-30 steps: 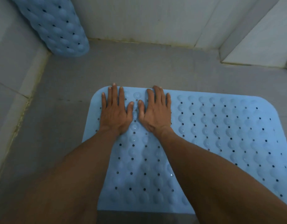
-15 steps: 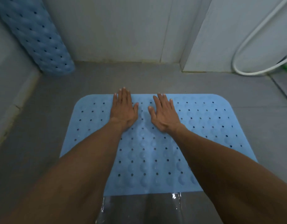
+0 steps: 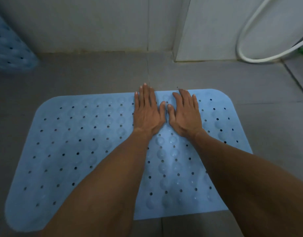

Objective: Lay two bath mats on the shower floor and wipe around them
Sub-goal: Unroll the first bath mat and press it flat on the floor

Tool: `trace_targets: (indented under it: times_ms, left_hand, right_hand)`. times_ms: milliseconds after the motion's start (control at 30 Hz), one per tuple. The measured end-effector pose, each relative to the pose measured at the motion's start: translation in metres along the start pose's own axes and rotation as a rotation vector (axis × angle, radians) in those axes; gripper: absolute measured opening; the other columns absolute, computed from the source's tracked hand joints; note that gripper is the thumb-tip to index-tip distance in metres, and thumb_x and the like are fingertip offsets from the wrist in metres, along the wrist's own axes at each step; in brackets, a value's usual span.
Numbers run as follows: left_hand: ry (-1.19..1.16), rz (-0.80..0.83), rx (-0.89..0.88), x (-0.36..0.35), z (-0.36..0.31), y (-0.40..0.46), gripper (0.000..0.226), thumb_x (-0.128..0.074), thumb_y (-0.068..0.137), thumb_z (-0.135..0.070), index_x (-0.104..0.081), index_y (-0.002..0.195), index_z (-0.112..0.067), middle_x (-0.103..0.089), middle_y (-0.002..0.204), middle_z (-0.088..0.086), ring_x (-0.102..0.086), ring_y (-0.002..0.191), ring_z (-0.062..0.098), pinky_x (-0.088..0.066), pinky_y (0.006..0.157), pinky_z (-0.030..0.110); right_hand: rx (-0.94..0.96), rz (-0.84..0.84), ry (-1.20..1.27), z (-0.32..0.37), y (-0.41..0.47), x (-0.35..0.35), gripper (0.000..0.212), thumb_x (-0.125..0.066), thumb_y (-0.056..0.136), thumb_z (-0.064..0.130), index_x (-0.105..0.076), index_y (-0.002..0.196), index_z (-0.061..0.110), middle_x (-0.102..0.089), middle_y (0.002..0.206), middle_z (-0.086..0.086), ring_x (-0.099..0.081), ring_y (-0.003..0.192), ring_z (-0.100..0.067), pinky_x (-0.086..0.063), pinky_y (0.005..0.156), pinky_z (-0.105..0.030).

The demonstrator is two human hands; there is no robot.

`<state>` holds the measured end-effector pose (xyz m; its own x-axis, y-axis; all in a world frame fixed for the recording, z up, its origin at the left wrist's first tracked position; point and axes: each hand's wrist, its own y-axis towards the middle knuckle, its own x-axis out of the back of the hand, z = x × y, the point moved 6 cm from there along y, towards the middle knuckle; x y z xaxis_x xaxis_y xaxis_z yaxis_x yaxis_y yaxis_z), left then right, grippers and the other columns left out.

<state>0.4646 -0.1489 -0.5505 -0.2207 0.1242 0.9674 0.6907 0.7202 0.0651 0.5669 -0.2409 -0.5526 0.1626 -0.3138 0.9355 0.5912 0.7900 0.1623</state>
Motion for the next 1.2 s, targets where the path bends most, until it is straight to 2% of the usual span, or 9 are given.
trace_targets:
  times_ms: [200, 367, 467, 600, 700, 933, 1067, 1133, 1200]
  left_hand:
    - [-0.016, 0.023, 0.014, -0.005, 0.002, 0.002, 0.073, -0.017, 0.102, -0.050, -0.006, 0.156, -0.002, 0.002, 0.164, 0.020, 0.005, 0.152, 0.031, -0.002, 0.124, 0.048]
    - [0.012, 0.097, 0.035, -0.007, 0.001, 0.004, 0.075, -0.013, 0.100, -0.052, -0.002, 0.157, -0.005, 0.008, 0.164, 0.019, 0.010, 0.152, 0.031, -0.001, 0.124, 0.050]
    - [0.035, 0.138, 0.048, -0.012, 0.003, 0.010, 0.074, -0.014, 0.100, -0.051, 0.003, 0.157, -0.007, 0.012, 0.163, 0.020, 0.012, 0.151, 0.033, 0.002, 0.124, 0.049]
    - [0.030, 0.153, 0.059, -0.009, 0.001, 0.012, 0.073, -0.019, 0.101, -0.048, -0.006, 0.157, -0.004, 0.005, 0.163, 0.022, 0.007, 0.152, 0.034, -0.005, 0.123, 0.052]
    - [-0.005, 0.162, 0.062, -0.011, 0.003, 0.013, 0.072, -0.022, 0.101, -0.047, -0.006, 0.157, -0.004, 0.005, 0.163, 0.021, 0.008, 0.152, 0.033, -0.004, 0.124, 0.051]
    - [0.041, 0.187, 0.053, -0.014, 0.004, 0.010, 0.073, -0.013, 0.100, -0.049, -0.002, 0.157, -0.006, 0.008, 0.163, 0.021, 0.011, 0.152, 0.033, 0.002, 0.123, 0.051]
    - [-0.002, 0.208, 0.048, -0.014, 0.007, 0.009, 0.073, -0.014, 0.101, -0.051, 0.001, 0.157, -0.006, 0.011, 0.163, 0.018, 0.015, 0.151, 0.030, 0.009, 0.122, 0.048]
    - [-0.106, 0.293, 0.026, -0.004, 0.009, 0.010, 0.072, -0.014, 0.102, -0.051, 0.005, 0.157, -0.007, 0.018, 0.163, 0.014, 0.021, 0.150, 0.026, 0.015, 0.121, 0.044]
    - [-0.133, 0.293, 0.017, 0.014, 0.020, -0.002, 0.071, -0.013, 0.103, -0.049, 0.005, 0.157, -0.007, 0.019, 0.163, 0.012, 0.021, 0.150, 0.023, 0.017, 0.121, 0.041]
  right_hand:
    - [-0.128, 0.073, 0.082, -0.007, 0.009, 0.000, 0.055, -0.035, 0.098, 0.053, -0.046, 0.143, 0.023, -0.037, 0.157, -0.003, -0.031, 0.145, -0.022, -0.019, 0.123, -0.044]
    - [-0.147, 0.052, -0.028, -0.001, 0.011, 0.008, 0.046, -0.041, 0.100, 0.044, -0.051, 0.138, 0.022, -0.044, 0.150, -0.004, -0.042, 0.136, -0.023, -0.029, 0.116, -0.045]
    - [-0.163, 0.037, -0.016, -0.005, 0.014, 0.005, 0.044, -0.044, 0.100, 0.039, -0.052, 0.138, 0.020, -0.046, 0.149, -0.004, -0.042, 0.136, -0.023, -0.028, 0.118, -0.046]
    - [-0.183, 0.060, -0.015, -0.001, 0.014, 0.007, 0.043, -0.050, 0.097, 0.035, -0.052, 0.137, 0.020, -0.045, 0.150, -0.004, -0.042, 0.136, -0.023, -0.026, 0.119, -0.044]
    - [-0.171, 0.049, -0.005, -0.001, 0.017, 0.007, 0.043, -0.050, 0.097, 0.035, -0.053, 0.137, 0.019, -0.045, 0.150, -0.005, -0.041, 0.136, -0.024, -0.027, 0.118, -0.045]
    - [-0.148, 0.026, -0.032, -0.001, 0.012, 0.005, 0.042, -0.045, 0.099, 0.038, -0.049, 0.138, 0.023, -0.042, 0.150, -0.002, -0.038, 0.138, -0.022, -0.024, 0.119, -0.042]
    - [-0.102, 0.156, -0.076, 0.000, 0.015, 0.000, 0.050, -0.031, 0.103, 0.042, -0.037, 0.148, 0.021, -0.029, 0.159, -0.005, -0.025, 0.148, -0.024, -0.015, 0.123, -0.045]
    - [-0.152, 0.313, -0.089, -0.003, 0.018, -0.002, 0.057, -0.022, 0.105, 0.046, -0.023, 0.157, 0.022, -0.012, 0.167, -0.006, -0.007, 0.155, -0.023, -0.002, 0.126, -0.048]
    - [-0.232, 0.411, -0.151, -0.001, 0.010, 0.000, 0.066, -0.015, 0.104, 0.052, -0.007, 0.161, 0.022, 0.005, 0.170, -0.005, 0.010, 0.156, -0.022, 0.009, 0.125, -0.049]
